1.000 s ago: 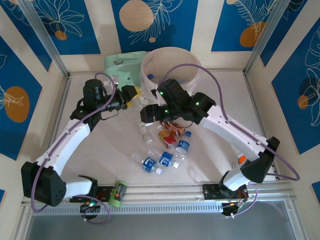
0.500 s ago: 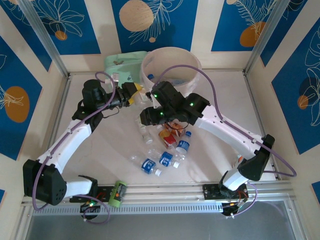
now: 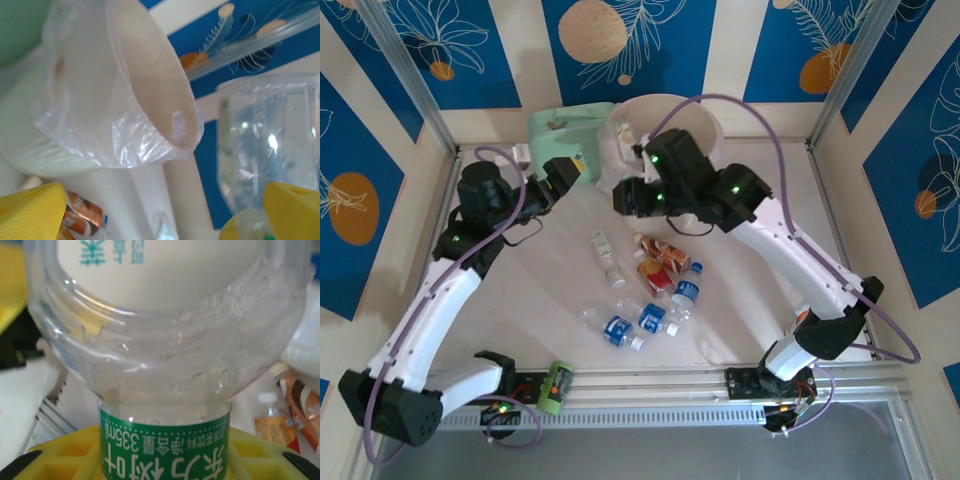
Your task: Put the plastic bottles in the bin
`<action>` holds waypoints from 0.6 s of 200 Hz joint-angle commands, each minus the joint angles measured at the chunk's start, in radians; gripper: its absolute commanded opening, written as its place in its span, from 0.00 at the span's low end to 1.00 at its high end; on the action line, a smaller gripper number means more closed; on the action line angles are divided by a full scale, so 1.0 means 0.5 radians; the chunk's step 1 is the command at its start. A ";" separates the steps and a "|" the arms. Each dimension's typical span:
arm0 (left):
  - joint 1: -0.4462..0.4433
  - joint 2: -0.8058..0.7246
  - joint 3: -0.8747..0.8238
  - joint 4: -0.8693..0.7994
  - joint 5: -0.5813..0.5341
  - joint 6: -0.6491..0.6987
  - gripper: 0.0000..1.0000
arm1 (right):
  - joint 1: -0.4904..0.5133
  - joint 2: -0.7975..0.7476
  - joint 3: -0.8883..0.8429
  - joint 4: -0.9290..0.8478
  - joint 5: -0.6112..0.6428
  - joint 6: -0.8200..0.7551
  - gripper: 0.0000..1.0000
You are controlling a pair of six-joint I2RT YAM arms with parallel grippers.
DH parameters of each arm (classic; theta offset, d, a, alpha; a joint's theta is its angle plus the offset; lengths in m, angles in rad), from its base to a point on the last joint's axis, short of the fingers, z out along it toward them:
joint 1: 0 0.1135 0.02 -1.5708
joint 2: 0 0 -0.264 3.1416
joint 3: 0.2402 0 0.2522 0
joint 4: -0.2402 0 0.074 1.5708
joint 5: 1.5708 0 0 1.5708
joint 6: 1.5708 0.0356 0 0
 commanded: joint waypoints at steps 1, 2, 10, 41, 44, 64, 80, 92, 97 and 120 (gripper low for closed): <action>0.019 -0.074 0.073 -0.365 -0.368 0.264 1.00 | -0.101 0.080 0.210 -0.057 0.078 -0.039 0.23; 0.020 -0.076 0.071 -0.372 -0.373 0.266 1.00 | -0.106 0.087 0.219 -0.058 0.079 -0.039 0.23; 0.021 -0.086 0.066 -0.420 -0.402 0.287 1.00 | -0.156 0.125 0.302 -0.075 0.073 -0.040 0.23; 0.021 -0.092 -0.033 -0.506 -0.459 0.282 1.00 | -0.402 0.354 0.622 -0.203 0.000 -0.015 0.25; 0.021 -0.087 -0.039 -0.511 -0.459 0.283 0.99 | -0.429 0.382 0.657 -0.223 -0.009 -0.009 0.25; 0.019 -0.035 -0.065 -0.561 -0.453 0.284 0.97 | -0.569 0.556 0.842 -0.340 -0.046 0.006 0.24; 0.021 0.019 -0.071 -0.590 -0.430 0.287 0.93 | -0.645 0.663 0.929 -0.405 -0.041 -0.005 0.25; 0.020 0.052 -0.077 -0.598 -0.409 0.286 0.91 | -0.697 0.726 0.970 -0.445 -0.038 -0.016 0.25; 0.020 0.065 -0.087 -0.593 -0.399 0.283 0.90 | -0.718 0.745 0.971 -0.454 -0.029 -0.021 0.26; 0.017 0.107 -0.171 -0.521 -0.365 0.257 0.89 | -0.807 0.810 0.981 -0.489 -0.023 -0.031 0.36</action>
